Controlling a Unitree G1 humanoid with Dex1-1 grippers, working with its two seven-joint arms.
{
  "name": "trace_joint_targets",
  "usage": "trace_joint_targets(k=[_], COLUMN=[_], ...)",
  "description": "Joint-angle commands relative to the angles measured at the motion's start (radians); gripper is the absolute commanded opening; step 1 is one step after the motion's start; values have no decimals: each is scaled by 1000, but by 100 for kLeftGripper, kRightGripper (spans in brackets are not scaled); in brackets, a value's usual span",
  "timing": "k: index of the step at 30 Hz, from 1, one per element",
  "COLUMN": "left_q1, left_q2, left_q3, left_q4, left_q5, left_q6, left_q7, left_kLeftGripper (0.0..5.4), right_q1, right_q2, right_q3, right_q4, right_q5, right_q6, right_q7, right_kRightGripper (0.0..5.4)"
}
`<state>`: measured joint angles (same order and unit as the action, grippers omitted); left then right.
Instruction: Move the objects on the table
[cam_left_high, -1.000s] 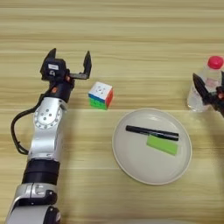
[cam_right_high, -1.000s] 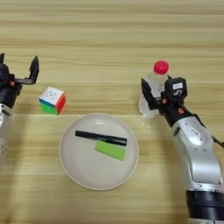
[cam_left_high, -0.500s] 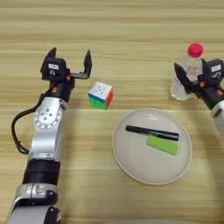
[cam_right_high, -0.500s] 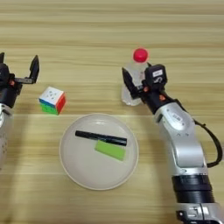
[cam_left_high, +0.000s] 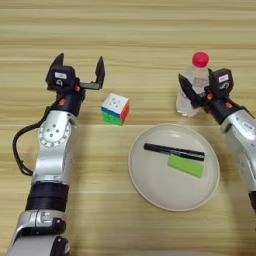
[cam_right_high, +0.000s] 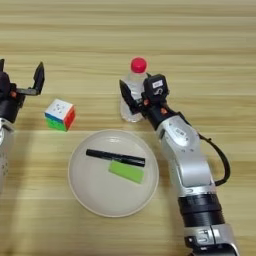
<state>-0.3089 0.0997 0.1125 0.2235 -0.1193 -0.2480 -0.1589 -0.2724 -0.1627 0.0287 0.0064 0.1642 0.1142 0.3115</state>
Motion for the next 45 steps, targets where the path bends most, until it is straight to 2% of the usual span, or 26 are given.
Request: trace_joint_targets(k=[1, 12, 24, 25, 38, 41, 45], left_q1=[9, 9, 7, 6, 5, 4, 3], left_q2=[1, 2, 5, 4, 5, 5, 6], left_q3=[-5, -4, -3, -4, -4, -3, -4], left_q4=[-12, -14, -14, -13, -9, -7, -7], left_q5=[8, 7, 7, 7, 7, 7, 7], left_q6=[2, 1, 4, 3, 1, 1, 1], left_q7=[7, 7, 5, 5, 4, 3, 2], left_kLeftGripper=[540, 540, 540, 540, 540, 540, 540], right_q1=[-31, -18, 18, 19, 22, 20, 17], right_q2=[7, 26, 42, 43, 43, 42, 40], right_q3=[-8, -8, 7, 7, 2, 1, -2], right_q4=[18, 97, 89, 89, 91, 93, 89], right_q5=[-7, -10, -28, -28, -27, -26, -25], right_q6=[-46, -83, -100, -100, -97, -97, -95], right_q7=[-1, 1, -4, -4, -7, -7, -6], right_kRightGripper=[315, 315, 315, 344, 505, 535, 538])
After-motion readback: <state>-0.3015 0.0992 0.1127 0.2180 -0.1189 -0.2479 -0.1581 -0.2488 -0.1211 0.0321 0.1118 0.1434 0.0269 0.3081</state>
